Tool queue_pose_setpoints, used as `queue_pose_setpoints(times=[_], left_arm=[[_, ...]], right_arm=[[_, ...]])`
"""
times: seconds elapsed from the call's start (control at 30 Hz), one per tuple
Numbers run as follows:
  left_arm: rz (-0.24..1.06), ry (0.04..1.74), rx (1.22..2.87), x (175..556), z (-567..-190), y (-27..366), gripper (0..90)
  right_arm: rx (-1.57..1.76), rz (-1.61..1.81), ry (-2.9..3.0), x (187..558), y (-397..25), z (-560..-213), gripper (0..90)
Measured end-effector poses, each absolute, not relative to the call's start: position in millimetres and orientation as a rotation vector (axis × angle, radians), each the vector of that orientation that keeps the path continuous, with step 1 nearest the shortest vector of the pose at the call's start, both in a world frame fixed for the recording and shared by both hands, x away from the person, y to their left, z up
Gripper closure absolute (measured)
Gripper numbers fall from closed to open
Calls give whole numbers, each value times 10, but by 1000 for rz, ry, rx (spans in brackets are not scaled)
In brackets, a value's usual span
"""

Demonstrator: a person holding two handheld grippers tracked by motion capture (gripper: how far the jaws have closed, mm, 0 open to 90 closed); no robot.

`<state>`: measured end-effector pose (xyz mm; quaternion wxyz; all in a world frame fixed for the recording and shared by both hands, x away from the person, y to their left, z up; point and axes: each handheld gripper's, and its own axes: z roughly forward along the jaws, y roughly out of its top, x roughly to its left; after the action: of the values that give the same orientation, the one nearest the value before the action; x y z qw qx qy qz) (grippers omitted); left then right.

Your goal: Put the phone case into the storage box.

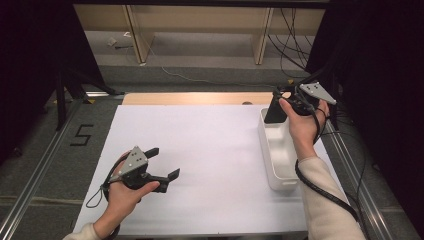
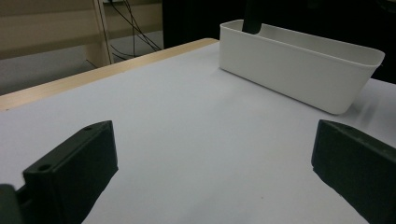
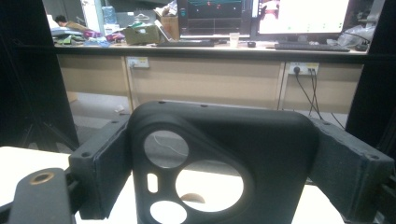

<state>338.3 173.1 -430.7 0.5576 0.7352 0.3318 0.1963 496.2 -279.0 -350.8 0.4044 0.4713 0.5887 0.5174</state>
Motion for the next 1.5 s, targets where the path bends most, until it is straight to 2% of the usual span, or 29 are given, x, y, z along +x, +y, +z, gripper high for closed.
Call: queue_pose_setpoints(times=[1.5], left_arm=[[460, 787, 1739, 3379, -4308, 1720, 0]], right_arm=[[1246, 1255, 1511, 5197, -2817, -3672, 146]])
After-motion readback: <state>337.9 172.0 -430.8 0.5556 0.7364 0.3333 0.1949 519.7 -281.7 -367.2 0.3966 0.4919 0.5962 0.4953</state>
